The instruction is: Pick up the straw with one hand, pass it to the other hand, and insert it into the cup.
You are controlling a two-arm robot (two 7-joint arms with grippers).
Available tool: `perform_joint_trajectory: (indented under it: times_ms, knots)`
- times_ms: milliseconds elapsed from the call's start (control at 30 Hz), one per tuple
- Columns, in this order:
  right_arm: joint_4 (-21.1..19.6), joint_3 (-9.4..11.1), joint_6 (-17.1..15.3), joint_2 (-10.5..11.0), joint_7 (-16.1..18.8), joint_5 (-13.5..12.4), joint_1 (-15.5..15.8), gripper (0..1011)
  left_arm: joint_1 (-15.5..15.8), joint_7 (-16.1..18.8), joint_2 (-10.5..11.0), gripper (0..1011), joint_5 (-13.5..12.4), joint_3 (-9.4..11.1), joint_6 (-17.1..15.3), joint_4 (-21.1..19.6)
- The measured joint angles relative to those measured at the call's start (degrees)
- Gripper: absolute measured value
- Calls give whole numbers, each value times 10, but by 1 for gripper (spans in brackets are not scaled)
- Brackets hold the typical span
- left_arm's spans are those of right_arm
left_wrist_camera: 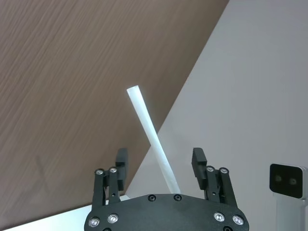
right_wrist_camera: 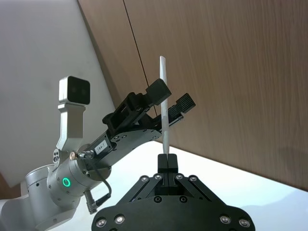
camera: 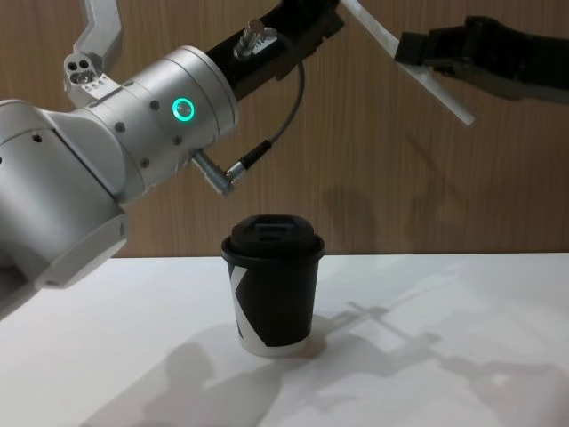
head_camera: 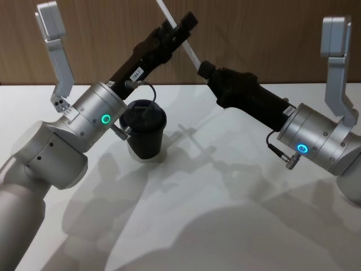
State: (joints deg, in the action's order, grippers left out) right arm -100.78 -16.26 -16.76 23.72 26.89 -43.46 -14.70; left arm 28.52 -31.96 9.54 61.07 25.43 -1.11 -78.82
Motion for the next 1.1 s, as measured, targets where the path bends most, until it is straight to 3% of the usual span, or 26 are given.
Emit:
perform_joint_trajectory:
  times_ms: [767,1100]
  knots:
    - [0,0,0,0,0,0,0,2,11,-18,8,153,6,10,18,8]
    - [0,0,0,0,0,0,0,2,13,-18,12,74,9,14,21,9]
